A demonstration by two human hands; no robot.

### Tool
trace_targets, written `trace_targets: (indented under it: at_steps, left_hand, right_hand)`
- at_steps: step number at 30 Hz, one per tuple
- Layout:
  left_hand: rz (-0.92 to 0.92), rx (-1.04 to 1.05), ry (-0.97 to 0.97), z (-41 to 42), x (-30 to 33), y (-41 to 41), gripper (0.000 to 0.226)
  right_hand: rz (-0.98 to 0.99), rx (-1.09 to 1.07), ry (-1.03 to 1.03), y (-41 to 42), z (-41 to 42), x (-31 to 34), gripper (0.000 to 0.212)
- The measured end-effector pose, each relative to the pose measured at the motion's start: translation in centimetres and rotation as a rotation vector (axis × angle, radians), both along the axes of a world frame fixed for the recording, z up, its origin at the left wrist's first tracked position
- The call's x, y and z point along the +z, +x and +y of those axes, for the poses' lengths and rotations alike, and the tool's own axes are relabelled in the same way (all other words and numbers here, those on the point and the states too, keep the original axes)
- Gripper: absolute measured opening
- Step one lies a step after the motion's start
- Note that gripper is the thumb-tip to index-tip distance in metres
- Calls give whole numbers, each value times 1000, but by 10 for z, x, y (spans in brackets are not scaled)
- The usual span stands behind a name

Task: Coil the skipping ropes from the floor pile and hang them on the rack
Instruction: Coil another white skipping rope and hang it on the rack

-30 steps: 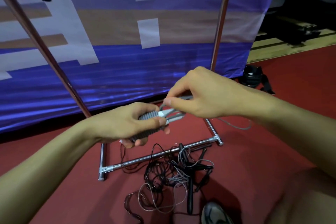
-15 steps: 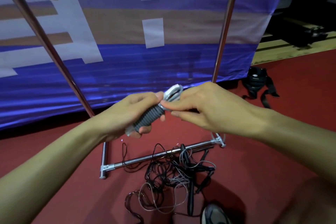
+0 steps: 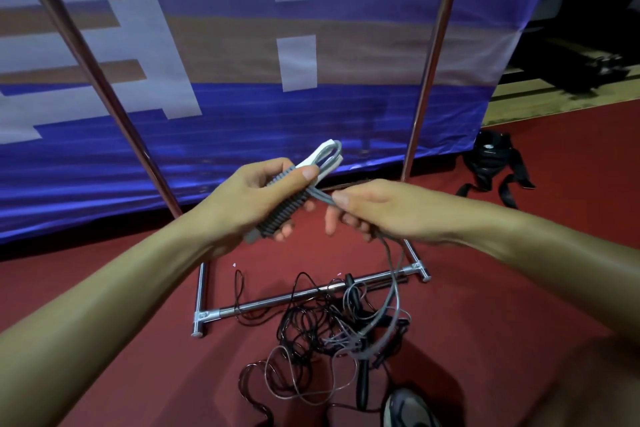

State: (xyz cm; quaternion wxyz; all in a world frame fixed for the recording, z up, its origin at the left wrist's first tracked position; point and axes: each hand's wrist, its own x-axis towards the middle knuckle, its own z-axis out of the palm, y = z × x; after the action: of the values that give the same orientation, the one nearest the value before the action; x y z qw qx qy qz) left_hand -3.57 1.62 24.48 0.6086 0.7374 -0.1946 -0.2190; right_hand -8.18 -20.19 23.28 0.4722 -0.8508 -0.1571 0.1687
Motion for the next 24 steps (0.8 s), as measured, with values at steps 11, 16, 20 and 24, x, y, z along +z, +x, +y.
trace_targets:
  at_steps: [11, 16, 20, 24]
  left_hand:
    - [108, -569, 352, 10, 1, -7, 32]
    - [74, -680, 529, 6, -9, -13, 26]
    - [17, -661, 570, -1, -21, -13, 27]
    - [-55, -560, 512, -6, -20, -9, 27]
  right_hand:
    - [-339, 243, -467, 19, -25, 4, 14]
    - [-93, 299, -477, 17, -17, 12, 24]
    - [-346, 301, -590, 15, -3, 8, 15]
    - [-573, 243, -677, 5, 11, 19, 13]
